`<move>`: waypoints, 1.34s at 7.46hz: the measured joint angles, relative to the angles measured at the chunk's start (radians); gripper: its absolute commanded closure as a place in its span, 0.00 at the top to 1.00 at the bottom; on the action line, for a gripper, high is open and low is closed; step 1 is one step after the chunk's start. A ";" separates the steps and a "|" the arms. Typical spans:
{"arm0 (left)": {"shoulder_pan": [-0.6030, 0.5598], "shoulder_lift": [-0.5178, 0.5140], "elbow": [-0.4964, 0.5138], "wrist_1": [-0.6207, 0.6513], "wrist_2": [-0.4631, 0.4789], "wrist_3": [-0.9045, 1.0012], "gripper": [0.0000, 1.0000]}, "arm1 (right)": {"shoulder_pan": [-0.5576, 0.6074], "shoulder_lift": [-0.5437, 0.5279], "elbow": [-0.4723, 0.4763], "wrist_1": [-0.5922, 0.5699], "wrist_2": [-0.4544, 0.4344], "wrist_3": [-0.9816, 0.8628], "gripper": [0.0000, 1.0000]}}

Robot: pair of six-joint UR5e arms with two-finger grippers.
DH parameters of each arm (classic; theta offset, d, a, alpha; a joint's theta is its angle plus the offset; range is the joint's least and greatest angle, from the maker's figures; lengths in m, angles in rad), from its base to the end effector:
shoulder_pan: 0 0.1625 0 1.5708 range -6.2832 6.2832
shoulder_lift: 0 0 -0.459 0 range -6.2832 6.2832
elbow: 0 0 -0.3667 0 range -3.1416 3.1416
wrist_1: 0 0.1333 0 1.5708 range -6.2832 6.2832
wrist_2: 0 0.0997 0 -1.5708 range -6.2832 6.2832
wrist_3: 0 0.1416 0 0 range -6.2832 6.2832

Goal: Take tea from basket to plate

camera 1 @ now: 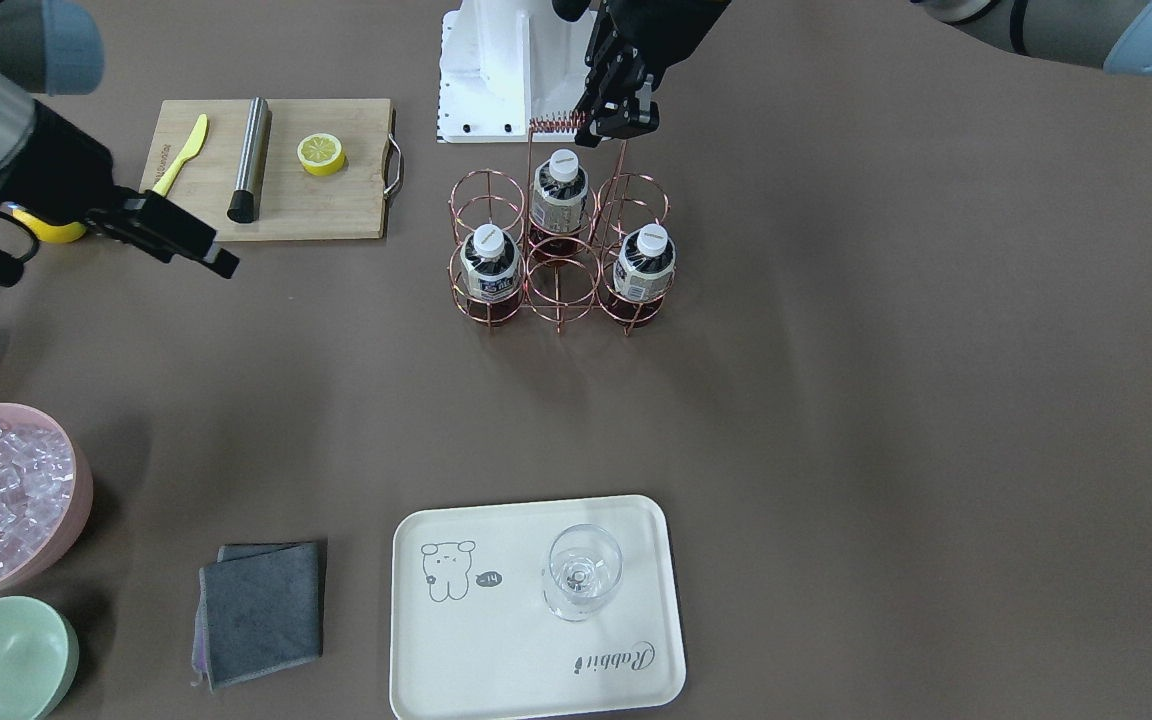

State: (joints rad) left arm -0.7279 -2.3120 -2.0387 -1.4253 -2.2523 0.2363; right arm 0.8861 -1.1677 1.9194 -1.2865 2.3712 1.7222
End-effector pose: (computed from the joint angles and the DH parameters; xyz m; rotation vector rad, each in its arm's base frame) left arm 0.4068 -0.4216 0.1244 0.8545 0.9643 1.2994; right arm -0.3445 -0.4721 0.2988 -0.3275 -1.1778 0.4933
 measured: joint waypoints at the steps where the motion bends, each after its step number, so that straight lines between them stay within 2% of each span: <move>1: 0.000 0.001 0.001 -0.001 0.002 0.000 0.00 | -0.034 0.053 -0.014 -0.031 -0.021 0.056 0.94; 2: 0.002 0.003 0.002 -0.001 0.004 0.000 0.00 | -0.052 0.129 -0.040 -0.105 -0.030 0.082 0.89; 4: 0.006 0.005 0.005 -0.002 0.006 0.000 0.00 | -0.089 0.293 -0.121 -0.256 -0.050 0.088 0.64; 5: 0.007 0.005 0.006 -0.002 0.006 0.000 0.00 | -0.116 0.335 -0.146 -0.286 -0.069 0.087 0.61; 7: 0.008 0.006 0.008 -0.001 0.007 0.000 0.00 | -0.163 0.356 -0.161 -0.303 -0.100 0.086 0.55; 8: 0.008 0.005 0.012 -0.002 0.007 0.000 0.00 | -0.181 0.355 -0.163 -0.305 -0.111 0.085 0.47; 9: 0.008 0.004 0.016 -0.002 0.006 0.000 0.00 | -0.194 0.352 -0.163 -0.305 -0.121 0.084 0.47; 10: 0.008 0.004 0.017 -0.003 0.005 0.000 0.00 | -0.202 0.350 -0.163 -0.306 -0.128 0.083 0.37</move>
State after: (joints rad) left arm -0.7195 -2.3076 -2.0219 -1.4280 -2.2476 0.2362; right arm 0.6839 -0.8178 1.7563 -1.5921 2.2431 1.8047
